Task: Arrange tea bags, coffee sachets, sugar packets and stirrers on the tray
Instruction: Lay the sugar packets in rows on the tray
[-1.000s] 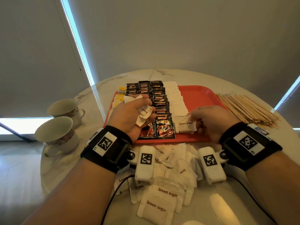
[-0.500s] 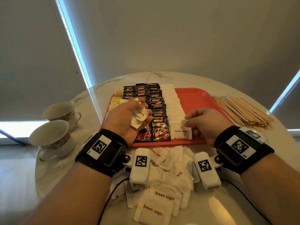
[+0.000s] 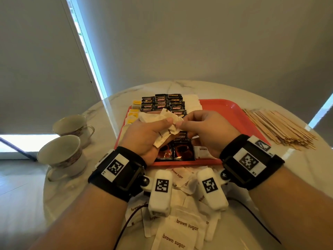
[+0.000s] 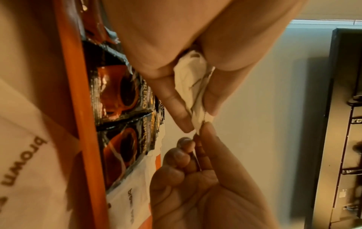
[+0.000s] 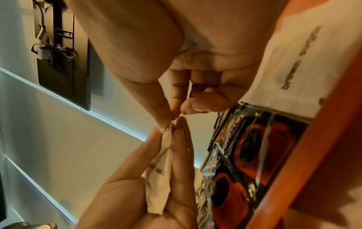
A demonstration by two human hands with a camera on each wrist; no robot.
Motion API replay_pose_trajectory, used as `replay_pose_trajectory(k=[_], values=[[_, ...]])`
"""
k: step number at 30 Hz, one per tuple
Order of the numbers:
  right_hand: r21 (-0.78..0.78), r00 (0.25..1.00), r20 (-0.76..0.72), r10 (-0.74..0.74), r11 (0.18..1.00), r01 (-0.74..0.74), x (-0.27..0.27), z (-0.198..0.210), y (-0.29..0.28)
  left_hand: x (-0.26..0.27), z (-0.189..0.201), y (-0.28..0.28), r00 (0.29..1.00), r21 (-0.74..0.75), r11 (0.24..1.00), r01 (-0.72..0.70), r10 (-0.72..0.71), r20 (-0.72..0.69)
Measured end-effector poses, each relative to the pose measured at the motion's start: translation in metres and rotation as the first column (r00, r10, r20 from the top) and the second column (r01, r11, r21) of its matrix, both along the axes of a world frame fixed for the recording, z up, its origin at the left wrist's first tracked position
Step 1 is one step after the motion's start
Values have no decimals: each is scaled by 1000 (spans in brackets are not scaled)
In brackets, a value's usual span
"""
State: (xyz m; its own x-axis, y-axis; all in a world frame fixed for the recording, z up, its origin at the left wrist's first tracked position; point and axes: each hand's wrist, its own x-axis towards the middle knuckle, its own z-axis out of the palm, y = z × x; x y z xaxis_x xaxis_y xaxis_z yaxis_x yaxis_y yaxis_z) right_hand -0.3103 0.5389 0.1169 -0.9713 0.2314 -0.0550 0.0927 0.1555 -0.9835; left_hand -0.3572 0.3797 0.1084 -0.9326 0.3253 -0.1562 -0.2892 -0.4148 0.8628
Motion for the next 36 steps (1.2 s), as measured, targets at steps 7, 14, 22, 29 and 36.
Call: replay_pose_trajectory(k=[7, 14, 22, 29, 36], values=[[-342, 996, -58, -71, 939, 47, -2, -3, -2, 2, 1, 1, 999, -129, 990, 50, -50, 1], [-325, 995, -78, 58, 942, -80, -1, -8, -2, -2, 0, 0, 998, -111, 994, -7, 14, 65], [-402, 995, -60, -77, 914, 46, -4, -9, -1, -1, 1, 0, 997, -169, 983, 71, -64, 46], [-172, 995, -89, 45, 983, -59, 4, -4, 0, 3, 0, 1, 995, -200, 977, 72, -86, -60], [-193, 994, -17, 108, 975, -109, 9, 8, 17, 2, -1, 2, 995, -136, 990, 23, -36, -91]])
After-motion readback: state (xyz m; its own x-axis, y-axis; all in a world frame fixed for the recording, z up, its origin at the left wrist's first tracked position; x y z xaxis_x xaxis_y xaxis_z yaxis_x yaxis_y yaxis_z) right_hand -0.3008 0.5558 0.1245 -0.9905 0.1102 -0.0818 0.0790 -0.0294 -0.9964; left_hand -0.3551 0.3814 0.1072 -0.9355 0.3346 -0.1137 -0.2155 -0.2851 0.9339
